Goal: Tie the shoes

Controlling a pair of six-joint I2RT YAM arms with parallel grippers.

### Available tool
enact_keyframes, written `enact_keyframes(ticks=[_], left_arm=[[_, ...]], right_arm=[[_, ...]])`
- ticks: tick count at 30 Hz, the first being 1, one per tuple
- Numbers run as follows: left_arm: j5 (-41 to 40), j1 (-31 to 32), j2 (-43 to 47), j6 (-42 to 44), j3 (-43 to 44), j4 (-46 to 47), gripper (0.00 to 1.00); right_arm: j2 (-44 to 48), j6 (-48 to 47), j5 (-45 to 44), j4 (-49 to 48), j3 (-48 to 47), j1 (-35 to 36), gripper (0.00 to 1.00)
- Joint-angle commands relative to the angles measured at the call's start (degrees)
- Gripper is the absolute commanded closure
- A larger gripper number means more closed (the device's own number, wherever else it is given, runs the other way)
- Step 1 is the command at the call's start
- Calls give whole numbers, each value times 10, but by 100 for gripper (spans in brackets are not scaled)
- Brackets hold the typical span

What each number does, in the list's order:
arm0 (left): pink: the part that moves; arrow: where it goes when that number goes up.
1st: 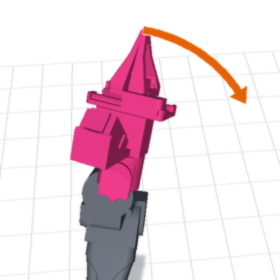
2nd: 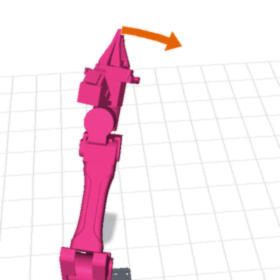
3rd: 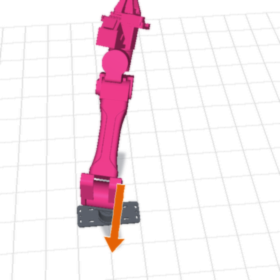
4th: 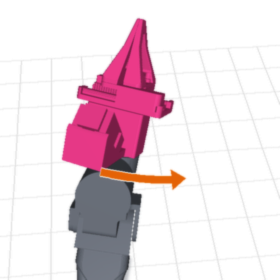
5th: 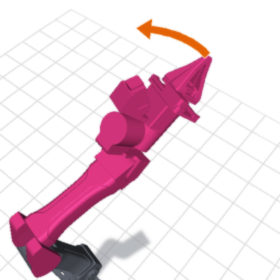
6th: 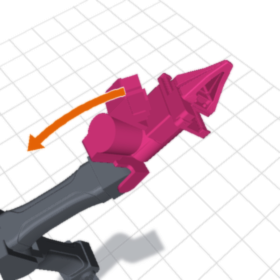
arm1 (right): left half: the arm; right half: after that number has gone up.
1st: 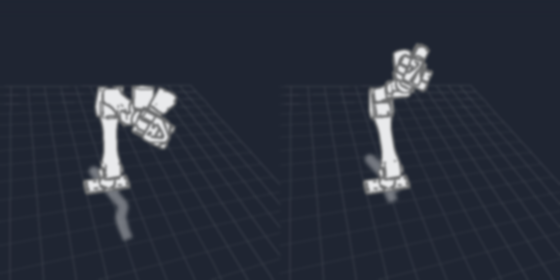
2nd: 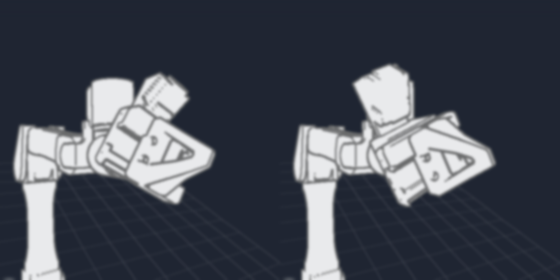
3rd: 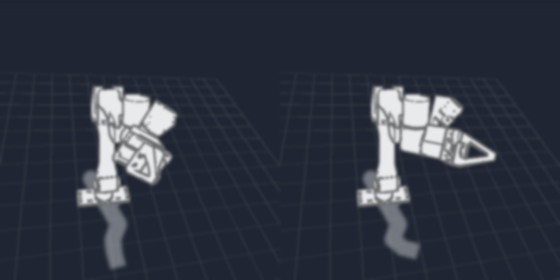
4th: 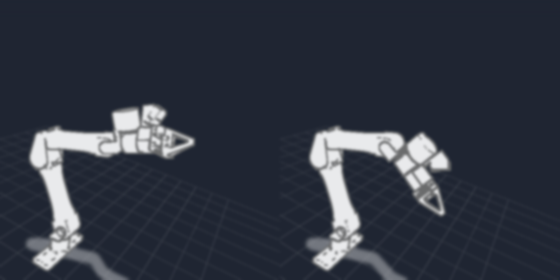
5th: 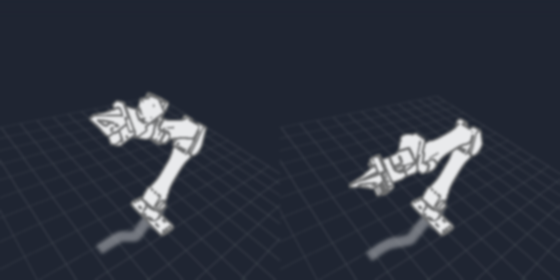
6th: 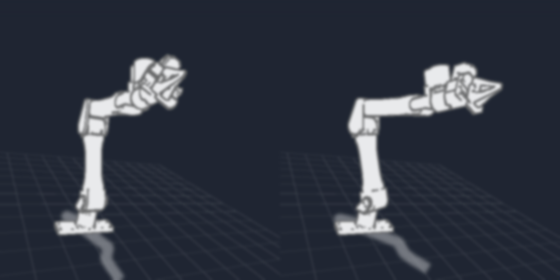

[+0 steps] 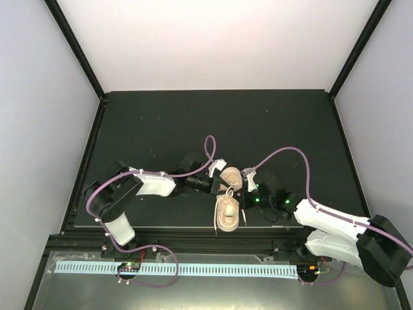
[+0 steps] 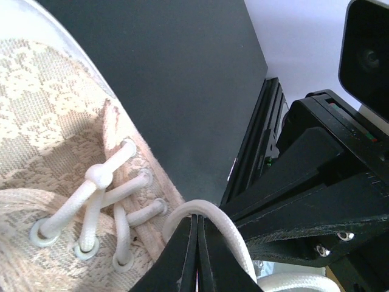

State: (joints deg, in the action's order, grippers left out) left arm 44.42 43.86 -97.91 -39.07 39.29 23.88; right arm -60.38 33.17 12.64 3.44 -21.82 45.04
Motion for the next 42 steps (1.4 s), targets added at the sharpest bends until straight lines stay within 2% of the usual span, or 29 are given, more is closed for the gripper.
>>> enact_keyframes(ticks=[1, 5, 11, 15, 19, 26, 30, 42], left_arm=[[-4, 5, 23, -8, -13, -7, 98], [-12, 5, 33, -12, -17, -8, 99], [-21, 5, 40, -14, -24, -6, 98], [-21, 5, 40, -15, -25, -6, 98], [-26, 5, 44, -15, -28, -6, 98], [-41, 4, 50, -28, -32, -1, 98], [-42, 4, 51, -34, -32, 6, 98], [-37, 4, 50, -33, -31, 4, 98]], right_arm=[[26, 2, -44, -6, 7, -3, 97], [31, 4, -45, -5, 11, -2, 95], [31, 6, -49, 2, 8, -3, 73], [49, 7, -56, 13, 11, -2, 69], [77, 7, -64, 22, 18, -3, 57], [105, -20, -18, 16, 12, -2, 45], [90, -26, -29, 16, 14, -3, 44], [39, -32, -14, -25, 31, -3, 55]])
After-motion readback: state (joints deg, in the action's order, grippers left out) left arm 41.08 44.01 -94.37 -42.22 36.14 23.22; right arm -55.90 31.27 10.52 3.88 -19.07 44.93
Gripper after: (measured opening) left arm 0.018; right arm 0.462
